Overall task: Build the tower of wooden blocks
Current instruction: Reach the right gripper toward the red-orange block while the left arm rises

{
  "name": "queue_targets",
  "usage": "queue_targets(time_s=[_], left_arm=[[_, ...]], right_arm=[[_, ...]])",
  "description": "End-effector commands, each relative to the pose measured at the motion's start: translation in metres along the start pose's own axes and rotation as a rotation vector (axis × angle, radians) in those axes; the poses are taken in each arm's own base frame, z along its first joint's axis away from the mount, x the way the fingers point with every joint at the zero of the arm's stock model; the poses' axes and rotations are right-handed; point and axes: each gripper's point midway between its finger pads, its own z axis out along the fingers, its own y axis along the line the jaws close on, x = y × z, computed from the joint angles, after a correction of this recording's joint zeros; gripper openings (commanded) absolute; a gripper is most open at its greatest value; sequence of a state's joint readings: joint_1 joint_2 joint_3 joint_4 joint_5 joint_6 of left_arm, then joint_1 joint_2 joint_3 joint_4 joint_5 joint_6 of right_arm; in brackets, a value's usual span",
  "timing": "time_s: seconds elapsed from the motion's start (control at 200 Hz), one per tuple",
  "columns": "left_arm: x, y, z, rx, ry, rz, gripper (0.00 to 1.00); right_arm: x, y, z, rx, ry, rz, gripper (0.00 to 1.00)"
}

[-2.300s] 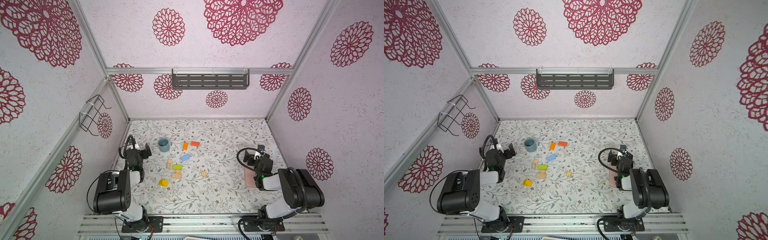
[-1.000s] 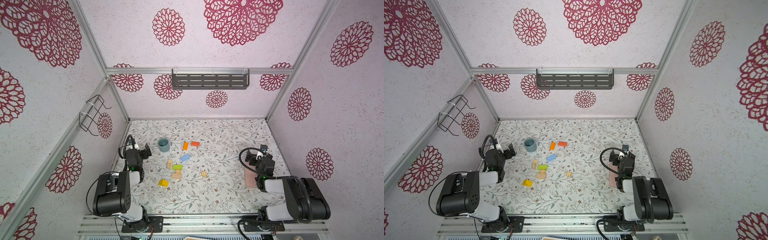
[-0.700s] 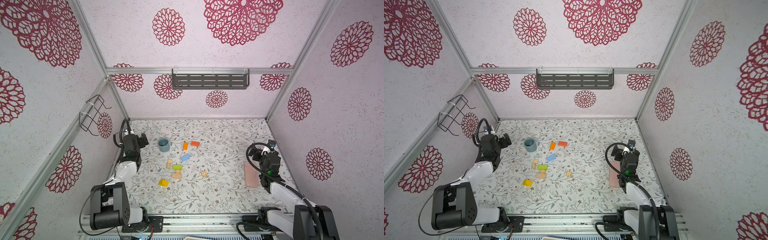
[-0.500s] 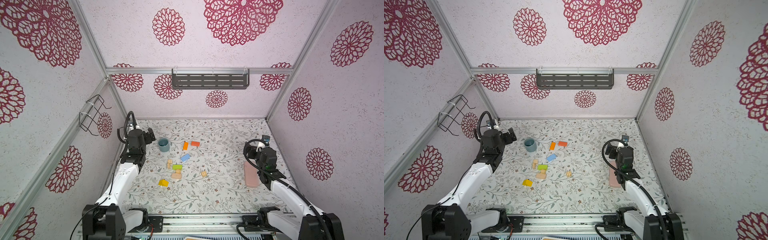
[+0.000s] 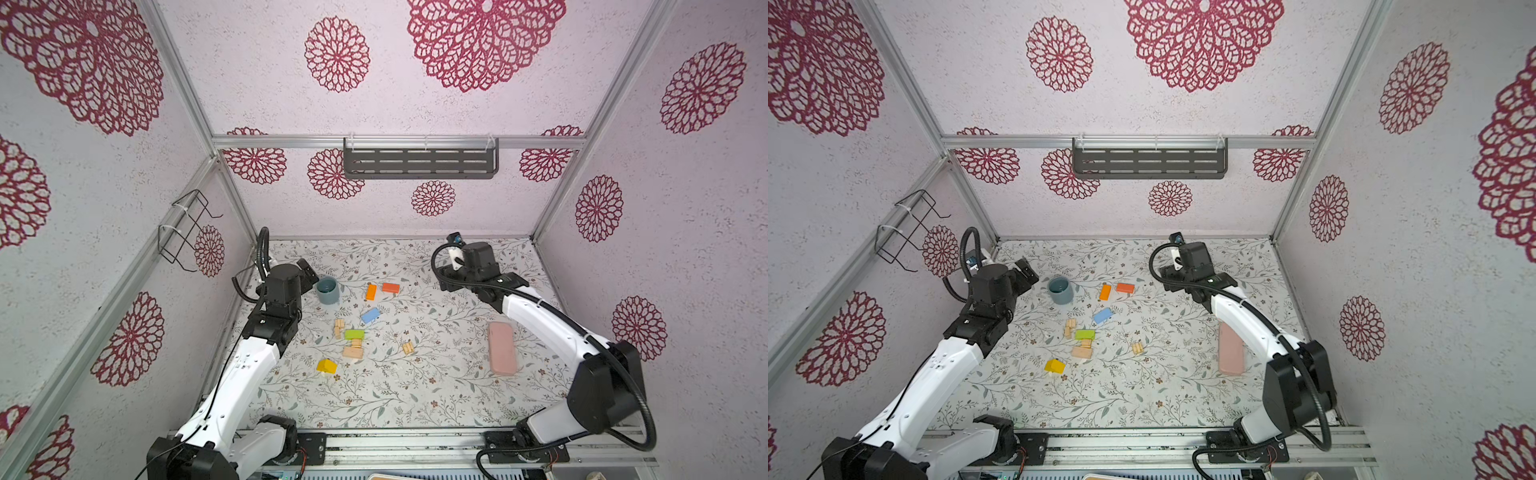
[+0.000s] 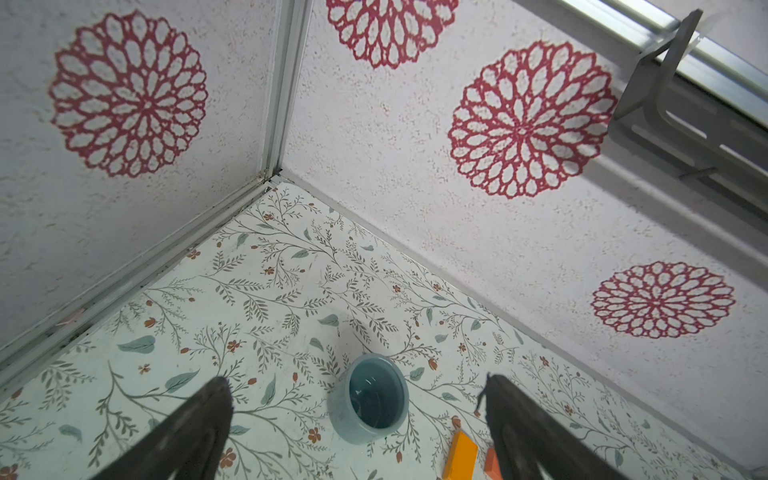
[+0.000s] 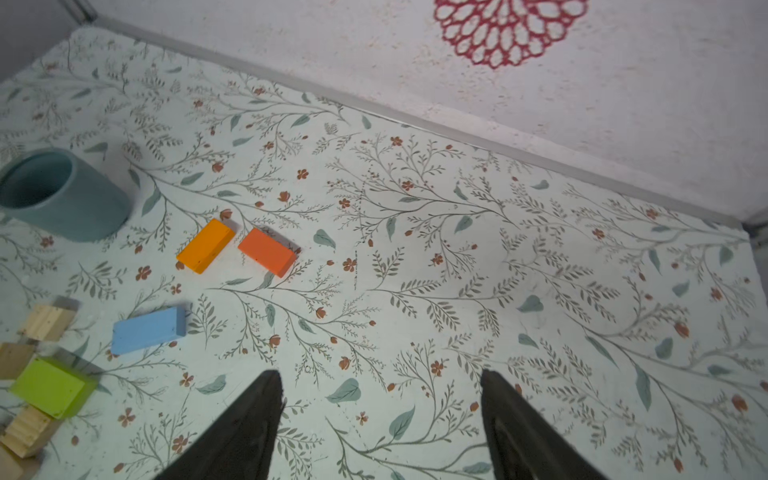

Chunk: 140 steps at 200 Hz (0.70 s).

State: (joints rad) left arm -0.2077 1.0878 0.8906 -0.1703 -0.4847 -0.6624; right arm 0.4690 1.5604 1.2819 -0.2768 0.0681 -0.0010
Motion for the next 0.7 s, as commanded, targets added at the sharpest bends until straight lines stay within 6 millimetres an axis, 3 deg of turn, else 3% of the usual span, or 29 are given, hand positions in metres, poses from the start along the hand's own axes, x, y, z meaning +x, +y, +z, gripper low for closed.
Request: queue_targets(time_s=[0.0, 0.24, 0.495, 0.695], left_arm=[[-0.002, -0.004, 0.001, 0.034, -0.047, -0.068, 0.97], [0.023, -0.002, 0.028, 0.006, -0.01, -0.04, 0.97], [0.04, -0.005, 0.033, 0.057, 0.026, -0.035, 0.97], [0.058, 0.004, 0.045, 0.072, 0.073, -0.045, 0.97]], right_arm=[[0.008, 0.025, 0.023, -0.081, 0.12, -0.139, 0.73], [0.014, 0.067, 0.085, -0.229, 0.22, -0.244, 0.71], [0.026, 0.099, 0.115, -0.303, 0.298, -0.357, 0.71], [0.035, 0.108, 0.137, -0.34, 0.351, -0.382, 0.67]])
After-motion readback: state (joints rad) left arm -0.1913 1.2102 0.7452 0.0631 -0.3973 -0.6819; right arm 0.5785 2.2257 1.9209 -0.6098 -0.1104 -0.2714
